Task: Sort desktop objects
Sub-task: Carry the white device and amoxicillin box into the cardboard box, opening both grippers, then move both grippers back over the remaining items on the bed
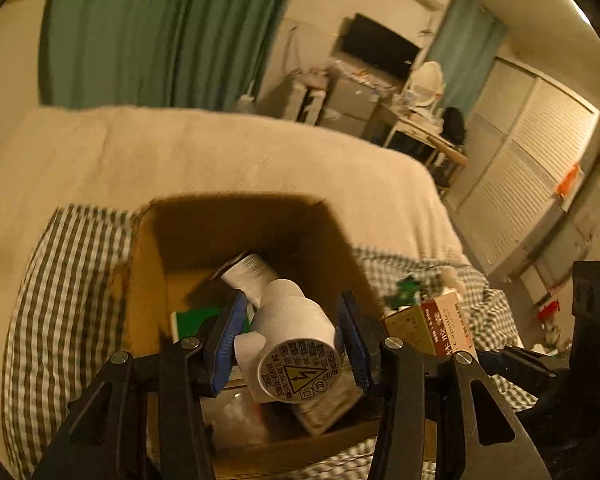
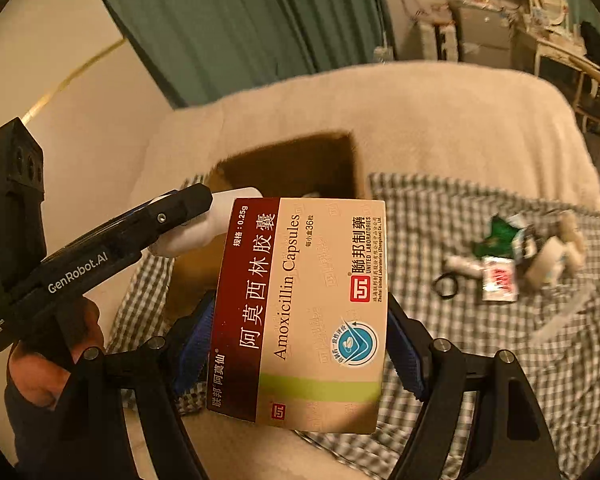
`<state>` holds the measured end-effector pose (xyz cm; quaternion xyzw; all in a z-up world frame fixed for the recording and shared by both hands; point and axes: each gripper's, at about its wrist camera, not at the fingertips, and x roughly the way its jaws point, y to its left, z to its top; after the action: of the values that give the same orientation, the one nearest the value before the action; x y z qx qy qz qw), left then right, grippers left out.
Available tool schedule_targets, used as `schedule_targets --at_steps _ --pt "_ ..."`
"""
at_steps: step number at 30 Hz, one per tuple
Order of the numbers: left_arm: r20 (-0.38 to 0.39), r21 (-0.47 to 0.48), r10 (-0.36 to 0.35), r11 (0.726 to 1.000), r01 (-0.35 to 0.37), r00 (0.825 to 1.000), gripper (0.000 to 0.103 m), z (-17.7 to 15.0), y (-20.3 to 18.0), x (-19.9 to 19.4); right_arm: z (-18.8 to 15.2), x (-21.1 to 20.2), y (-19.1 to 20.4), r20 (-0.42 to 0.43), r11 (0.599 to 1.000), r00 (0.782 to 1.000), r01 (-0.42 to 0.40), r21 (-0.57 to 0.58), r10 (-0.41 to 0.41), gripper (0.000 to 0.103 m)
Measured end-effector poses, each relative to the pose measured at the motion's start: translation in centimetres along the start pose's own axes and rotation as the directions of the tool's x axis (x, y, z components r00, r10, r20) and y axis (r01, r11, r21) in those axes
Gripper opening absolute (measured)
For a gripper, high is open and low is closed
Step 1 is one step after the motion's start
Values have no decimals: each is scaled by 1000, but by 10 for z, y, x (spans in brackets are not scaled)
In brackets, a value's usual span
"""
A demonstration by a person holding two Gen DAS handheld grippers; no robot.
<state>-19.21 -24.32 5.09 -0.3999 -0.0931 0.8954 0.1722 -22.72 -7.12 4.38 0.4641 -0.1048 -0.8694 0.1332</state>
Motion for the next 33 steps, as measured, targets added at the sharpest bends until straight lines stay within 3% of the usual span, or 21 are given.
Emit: schedule_targets --at_steps 6,8,9,10,14,18,25,27,31,33 --pt "-13 -56 -6 998 6 1000 49 -6 22 15 3 35 17 3 999 1000 20 -35 -20 77" --pt "0 -82 -17 997 17 1000 56 -5 24 13 4 36 18 18 999 1000 8 -37 -7 78" --pt "2 -92 -13 996 13 1000 70 -2 26 12 6 36 17 27 1000 1000 -1 -27 2 80" --pt "5 -101 -8 995 8 1000 79 -2 27 10 7 36 16 37 1000 999 -13 -16 13 85" --pt "23 -74 8 997 -6 1000 79 0 17 0 7 19 7 103 999 994 -43 29 40 86" --pt "44 10 44 999 -44 998 79 -3 -18 -17 4 -16 -14 166 999 986 -19 30 13 86" --pt "95 83 14 996 -22 995 81 -13 -103 -34 -14 -111 -76 278 987 947 144 70 -158 86" --pt "124 94 43 994 -55 991 81 -18 -128 -34 -26 -134 -94 297 979 933 182 94 -202 86" --pt "137 149 57 986 -78 989 86 -32 -178 -23 -45 -169 -126 315 960 908 245 135 -276 86" --pt "141 175 46 982 -71 989 96 -42 -202 -14 -56 -181 -140 322 952 898 266 148 -301 86"
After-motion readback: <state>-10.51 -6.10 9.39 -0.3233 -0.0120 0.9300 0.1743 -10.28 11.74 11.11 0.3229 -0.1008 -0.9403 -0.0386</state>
